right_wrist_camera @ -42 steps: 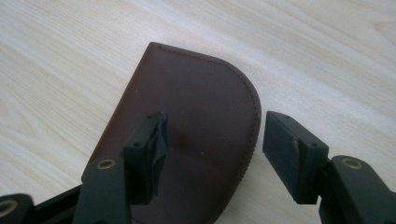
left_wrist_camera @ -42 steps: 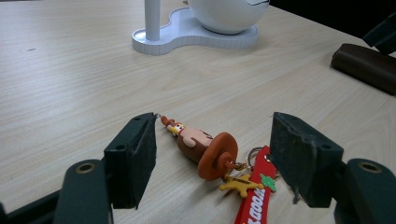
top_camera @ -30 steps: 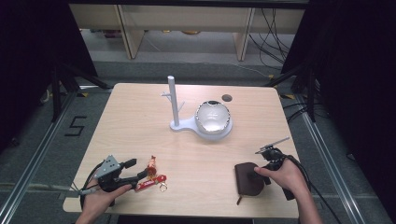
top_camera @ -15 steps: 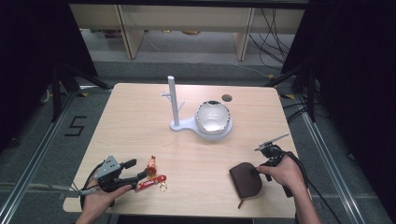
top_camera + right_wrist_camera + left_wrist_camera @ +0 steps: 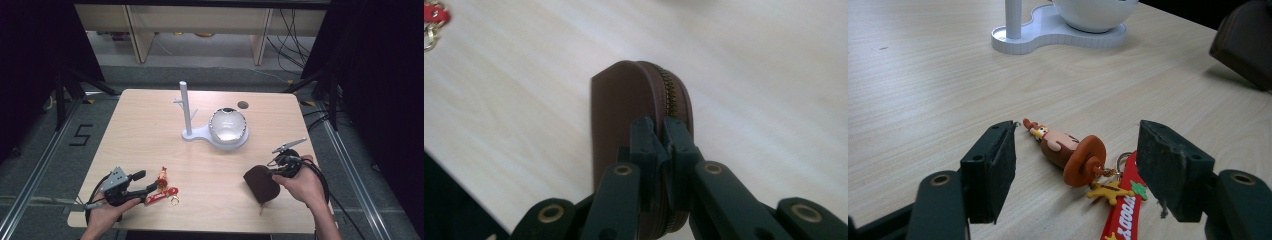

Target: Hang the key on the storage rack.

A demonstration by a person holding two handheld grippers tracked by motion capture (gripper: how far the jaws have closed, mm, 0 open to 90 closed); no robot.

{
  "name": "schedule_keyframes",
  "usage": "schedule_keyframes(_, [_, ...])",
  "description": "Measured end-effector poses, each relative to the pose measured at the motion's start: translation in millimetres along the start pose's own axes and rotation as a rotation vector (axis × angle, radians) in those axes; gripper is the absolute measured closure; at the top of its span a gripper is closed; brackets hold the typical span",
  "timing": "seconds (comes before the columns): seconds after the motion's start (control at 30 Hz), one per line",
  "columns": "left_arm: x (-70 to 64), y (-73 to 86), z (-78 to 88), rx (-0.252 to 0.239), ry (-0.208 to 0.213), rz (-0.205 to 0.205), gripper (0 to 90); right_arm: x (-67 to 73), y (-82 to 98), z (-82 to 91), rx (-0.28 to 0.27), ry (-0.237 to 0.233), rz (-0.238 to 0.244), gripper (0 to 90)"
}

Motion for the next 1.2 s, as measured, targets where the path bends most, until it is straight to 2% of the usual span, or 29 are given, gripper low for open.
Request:
schedule_keyframes(0.13, [-1.0,0.3,-0.7,-0.001,0.006,-0.002,31.9,2.9,-5.8,9.6,-0.045,0.093,0.083,86.4])
schedule_keyframes(0.17, [-1.0,0.5,-0.8,-0.002,0.006,-0.002,31.9,2.3,-8.7,11.2,-0.072,0.118,0.116,86.5])
schedule_keyframes(0.27, [-0.7,1.0,-0.9,0.000,0.007,-0.002,32.0,5.1,-13.3,14.6,-0.107,0.149,0.140,86.5])
schedule_keyframes(0.53, [-1.3,2.8,-0.6,0.005,0.002,0.000,32.0,13.7,-28.5,25.3,-0.195,0.196,0.162,86.4])
schedule_keyframes(0.6, [-1.1,3.1,-0.3,0.009,0.000,-0.003,32.0,12.8,-32.5,27.3,-0.210,0.214,0.193,86.4])
schedule_keyframes(0.63, [-1.1,3.2,-0.4,0.009,0.000,-0.005,32.0,14.1,-35.3,29.2,-0.224,0.213,0.184,86.4])
schedule_keyframes(0.67, [-1.1,3.3,-0.6,0.009,0.000,-0.004,32.0,14.6,-39.4,30.1,-0.235,0.219,0.195,86.4])
schedule_keyframes(0.97, [-1.5,4.0,-1.8,0.003,0.007,0.000,32.0,13.1,-58.3,35.1,-0.261,0.230,0.207,86.3])
schedule_keyframes(1.1, [-1.3,4.8,-1.4,0.014,-0.003,0.000,32.0,10.5,-67.7,37.3,-0.283,0.246,0.249,86.2])
schedule_keyframes(1.2, [-1.6,5.4,-2.6,0.008,0.010,0.002,32.0,8.7,-75.9,38.5,-0.301,0.262,0.266,86.2])
Point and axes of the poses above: each handheld gripper's, and its own axes: z roughly backward along the jaws, y roughly out of its underside, x roughly to its left, the point moved 4 cm from there along -z, roughly forward along the jaws, and after that the axes turned 3 degrees about x, right-handed, at the moved point
